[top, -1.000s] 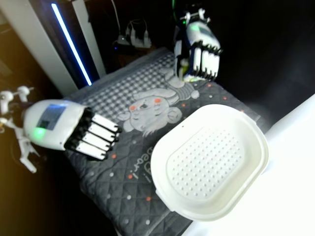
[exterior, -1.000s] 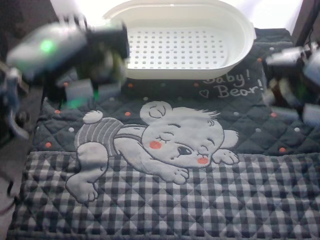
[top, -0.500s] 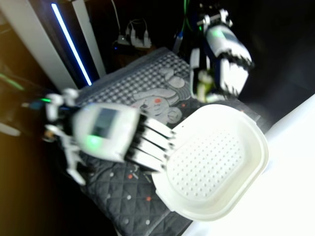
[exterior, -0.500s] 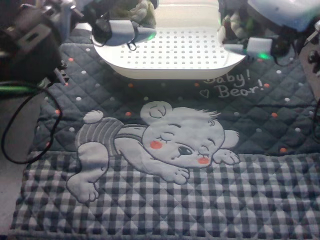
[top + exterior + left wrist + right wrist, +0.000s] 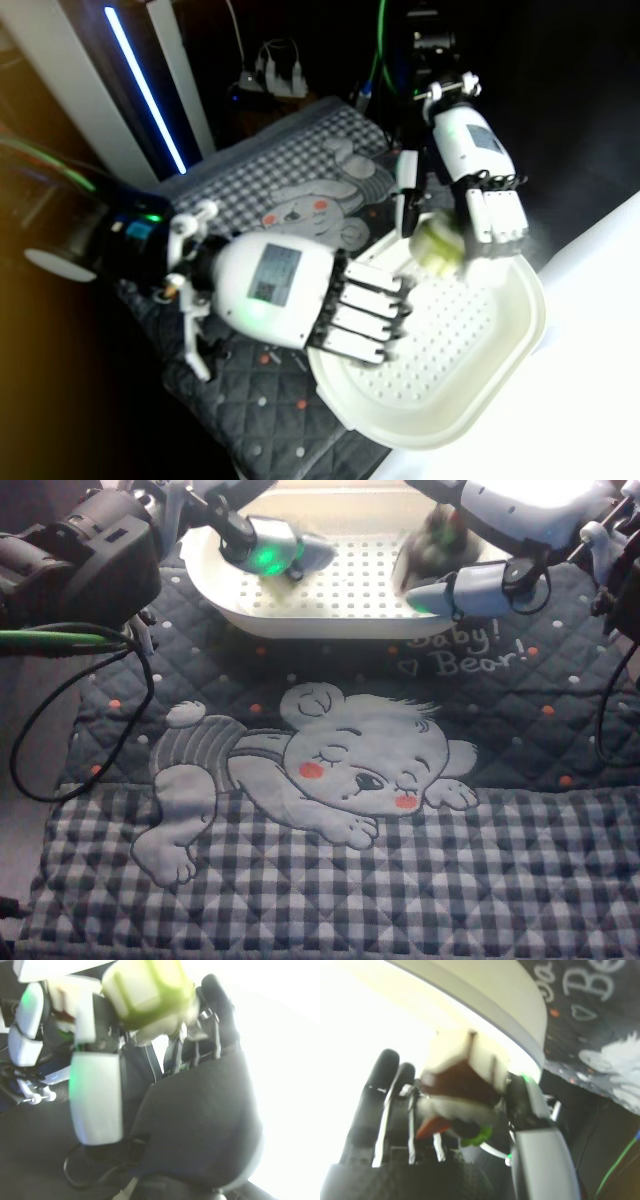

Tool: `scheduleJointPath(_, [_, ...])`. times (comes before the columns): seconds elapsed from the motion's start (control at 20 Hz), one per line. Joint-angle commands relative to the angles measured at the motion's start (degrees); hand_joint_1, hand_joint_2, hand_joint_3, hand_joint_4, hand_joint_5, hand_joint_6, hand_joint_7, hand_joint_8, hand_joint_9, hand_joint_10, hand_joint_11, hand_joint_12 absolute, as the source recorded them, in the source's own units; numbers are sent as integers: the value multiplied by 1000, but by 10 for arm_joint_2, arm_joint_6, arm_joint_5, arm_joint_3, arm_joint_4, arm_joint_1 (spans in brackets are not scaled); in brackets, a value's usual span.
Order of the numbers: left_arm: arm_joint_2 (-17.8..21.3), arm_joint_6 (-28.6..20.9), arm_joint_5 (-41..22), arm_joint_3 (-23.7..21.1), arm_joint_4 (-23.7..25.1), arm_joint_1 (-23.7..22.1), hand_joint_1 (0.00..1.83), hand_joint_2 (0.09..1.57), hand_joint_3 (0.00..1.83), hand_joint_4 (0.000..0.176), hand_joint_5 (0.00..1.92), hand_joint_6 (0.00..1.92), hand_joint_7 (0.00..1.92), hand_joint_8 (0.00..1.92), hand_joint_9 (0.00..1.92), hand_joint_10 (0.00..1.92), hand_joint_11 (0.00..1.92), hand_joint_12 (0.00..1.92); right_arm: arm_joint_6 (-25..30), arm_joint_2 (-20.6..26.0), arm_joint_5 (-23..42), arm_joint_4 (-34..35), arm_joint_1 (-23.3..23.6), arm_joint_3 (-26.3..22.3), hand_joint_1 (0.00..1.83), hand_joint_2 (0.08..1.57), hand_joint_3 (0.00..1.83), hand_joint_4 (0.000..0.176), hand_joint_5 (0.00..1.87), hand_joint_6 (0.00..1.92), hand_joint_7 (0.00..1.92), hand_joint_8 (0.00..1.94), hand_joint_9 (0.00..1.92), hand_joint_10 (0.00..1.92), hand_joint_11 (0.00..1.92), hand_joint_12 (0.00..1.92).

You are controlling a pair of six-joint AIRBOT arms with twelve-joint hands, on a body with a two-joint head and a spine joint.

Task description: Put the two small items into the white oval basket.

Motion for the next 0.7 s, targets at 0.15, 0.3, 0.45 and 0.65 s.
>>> scheduleJointPath(0.15, [36, -3, -84, -25, -3, 2, 596, 940, 0, 174, 0, 0, 0, 0, 0, 0, 0, 0, 1, 16, 69, 1, 8, -16, 411, 1004, 0, 86, 0, 0, 0, 0, 0, 0, 0, 0])
scheduleJointPath(0.3, [86, -3, -130, -74, -2, 17, 622, 977, 0, 172, 0, 0, 0, 0, 0, 0, 0, 0, 1, 63, 74, -24, 8, -63, 418, 1029, 5, 90, 0, 0, 0, 0, 0, 0, 0, 0])
scheduleJointPath(0.45, [163, -3, -211, -148, -1, 44, 615, 997, 3, 157, 0, 0, 0, 0, 0, 0, 0, 0, 1, 153, 114, -66, 7, -149, 386, 1073, 20, 74, 0, 0, 0, 0, 0, 0, 0, 0])
scheduleJointPath(0.65, [262, -4, -359, -245, 4, 113, 680, 1049, 19, 176, 0, 0, 0, 0, 0, 0, 0, 0, 1, 278, 201, -89, 7, -253, 299, 1125, 0, 135, 0, 0, 0, 0, 0, 0, 8, 887])
